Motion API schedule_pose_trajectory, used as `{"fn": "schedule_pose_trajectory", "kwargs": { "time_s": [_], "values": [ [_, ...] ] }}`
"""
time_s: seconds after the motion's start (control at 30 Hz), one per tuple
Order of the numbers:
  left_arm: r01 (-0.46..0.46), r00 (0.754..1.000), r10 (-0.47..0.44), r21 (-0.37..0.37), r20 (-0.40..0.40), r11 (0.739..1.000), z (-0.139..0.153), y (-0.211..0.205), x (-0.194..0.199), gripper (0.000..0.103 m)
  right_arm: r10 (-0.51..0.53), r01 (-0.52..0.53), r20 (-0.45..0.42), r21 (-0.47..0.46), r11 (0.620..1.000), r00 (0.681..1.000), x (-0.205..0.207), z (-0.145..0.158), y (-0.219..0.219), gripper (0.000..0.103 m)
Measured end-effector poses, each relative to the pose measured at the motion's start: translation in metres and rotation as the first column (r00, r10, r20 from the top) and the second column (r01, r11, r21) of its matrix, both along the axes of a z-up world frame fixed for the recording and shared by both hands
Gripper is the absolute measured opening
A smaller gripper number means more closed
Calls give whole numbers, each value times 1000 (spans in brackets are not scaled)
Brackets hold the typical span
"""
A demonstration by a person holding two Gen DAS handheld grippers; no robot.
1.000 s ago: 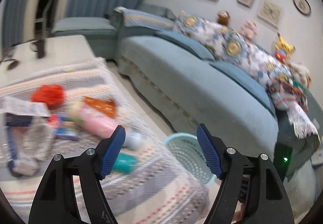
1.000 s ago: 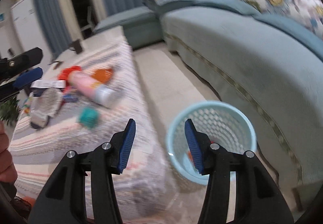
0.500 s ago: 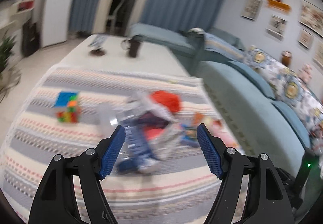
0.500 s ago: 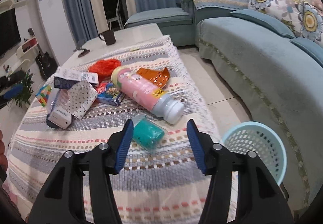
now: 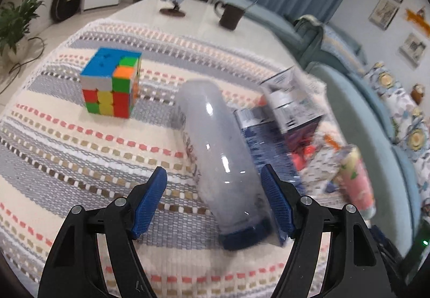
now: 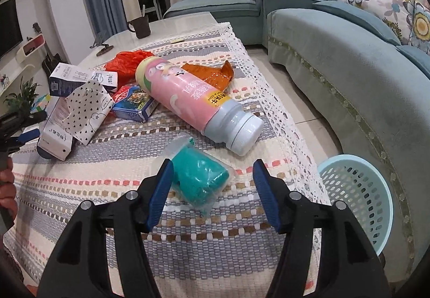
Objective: Collect trash
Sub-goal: 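Grasp the clear plastic bottle with the left tool while the right tool approaches the teal packet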
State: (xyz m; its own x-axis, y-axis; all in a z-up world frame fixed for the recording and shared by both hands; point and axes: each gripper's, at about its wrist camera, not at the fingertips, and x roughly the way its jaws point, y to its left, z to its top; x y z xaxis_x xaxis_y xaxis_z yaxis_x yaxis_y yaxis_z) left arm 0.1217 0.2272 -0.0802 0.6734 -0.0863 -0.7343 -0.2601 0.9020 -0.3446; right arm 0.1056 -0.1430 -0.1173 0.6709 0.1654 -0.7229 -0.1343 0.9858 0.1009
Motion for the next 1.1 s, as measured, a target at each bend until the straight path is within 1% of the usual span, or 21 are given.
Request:
{"fn": "schedule_pose_trajectory", "kwargs": {
  "time_s": [0.1, 0.2, 0.23, 0.27, 0.37, 0.4, 0.5, 0.57, 0.67, 0.7, 0.77, 0.87, 0.93, 0.97, 1.0, 1.03, 1.07, 1.1],
  "values": [
    [-4, 1000, 4, -3, -7, 1000, -2, -3, 7, 70, 6, -6, 0, -24, 1000, 1000, 0, -1, 5, 62],
    [3, 1000, -3, 27, -7, 1000, -1, -8, 17, 72, 8, -8, -1, -30, 1000, 1000, -1, -2, 7, 65],
    [5, 1000, -5, 26, -10, 1000, -1, -8, 19, 72, 8, -8, -4, -28, 1000, 1000, -1, -2, 6, 65],
    [7, 1000, -7, 14, -11, 1000, -2, -7, 20, 71, 8, -9, -7, -25, 1000, 1000, 0, -2, 5, 65],
    [16, 1000, -16, -27, -23, 1000, -7, 2, 16, 56, 16, -17, -26, -13, 1000, 1000, 3, -4, 4, 65],
    [12, 999, -13, -25, -40, 1000, -10, 5, 13, 51, 21, -21, -32, -9, 1000, 999, 3, -5, 3, 65],
    [16, 998, -19, -45, -57, 999, -16, 11, 0, 50, 43, -43, -38, -1, 999, 998, 3, -6, 5, 65],
    [16, 998, -17, -20, -59, 1000, -15, 11, -5, 50, 52, -52, -42, -9, 999, 998, 3, -6, 7, 65],
    [15, 998, -15, -6, -64, 1000, -15, 11, -2, 50, 66, -67, -55, -13, 998, 996, 4, -8, 11, 65],
    [13, 998, -13, 5, -64, 1000, -14, 10, -1, 49, 67, -68, -60, -15, 998, 996, 4, -8, 12, 65],
    [6, 998, -5, 19, -56, 1000, -12, 8, -4, 49, 92, -93, -68, -5, 996, 993, 3, -8, 13, 55],
    [6, 999, -5, 32, -31, 999, -7, 9, -21, 49, 129, -129, -72, -2, 992, 989, -4, -8, 20, 48],
    [9, 1000, -9, 25, -15, 1000, -3, 12, -33, 49, 163, -160, -91, 43, 986, 982, -10, -9, 23, 46],
    [15, 1000, -15, 19, -1, 1000, 1, 13, -41, 49, 196, -190, -104, 67, 980, 975, -16, -10, 28, 46],
    [22, 1000, -22, 17, 10, 1000, 4, 13, -46, 49, 220, -213, -104, 70, 974, 970, -21, -10, 33, 46],
    [29, 999, -29, 19, 20, 999, 7, 13, -51, 49, 243, -238, -91, 56, 970, 966, -29, -7, 39, 46],
    [38, 999, -38, 24, 32, 999, 11, 12, -56, 49, 240, -238, -78, 31, 971, 968, -33, -3, 41, 46],
    [44, 998, -45, 28, 42, 999, 14, 11, -61, 49, 217, -218, -65, -10, 976, 974, -36, 1, 42, 48]
  ]
}}
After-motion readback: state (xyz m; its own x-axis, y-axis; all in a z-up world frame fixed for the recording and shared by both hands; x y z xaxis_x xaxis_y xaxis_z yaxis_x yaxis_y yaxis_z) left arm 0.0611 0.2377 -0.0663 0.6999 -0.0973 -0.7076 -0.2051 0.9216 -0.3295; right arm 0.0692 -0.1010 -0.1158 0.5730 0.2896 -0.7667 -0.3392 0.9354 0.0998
